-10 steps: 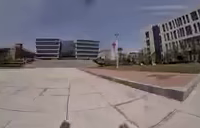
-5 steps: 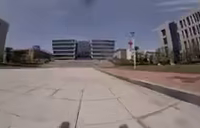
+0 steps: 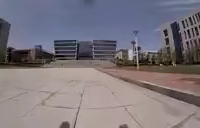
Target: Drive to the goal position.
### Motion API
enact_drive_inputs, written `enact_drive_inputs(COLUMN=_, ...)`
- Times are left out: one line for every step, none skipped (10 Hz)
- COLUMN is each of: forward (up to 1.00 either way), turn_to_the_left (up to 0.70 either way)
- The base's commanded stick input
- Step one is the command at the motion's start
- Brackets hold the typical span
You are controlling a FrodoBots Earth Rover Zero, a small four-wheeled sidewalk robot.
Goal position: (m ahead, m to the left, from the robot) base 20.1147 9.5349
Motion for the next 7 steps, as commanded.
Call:
enact_drive_inputs(forward=0.7, turn_to_the_left=0.0)
enact_drive_inputs(forward=0.7, turn_to_the_left=0.0)
enact_drive_inputs(forward=0.7, turn_to_the_left=0.0)
enact_drive_inputs(forward=0.7, turn_to_the_left=0.0)
enact_drive_inputs(forward=0.7, turn_to_the_left=0.0)
enact_drive_inputs(forward=0.7, turn_to_the_left=0.0)
enact_drive_inputs(forward=0.7, turn_to_the_left=0.0)
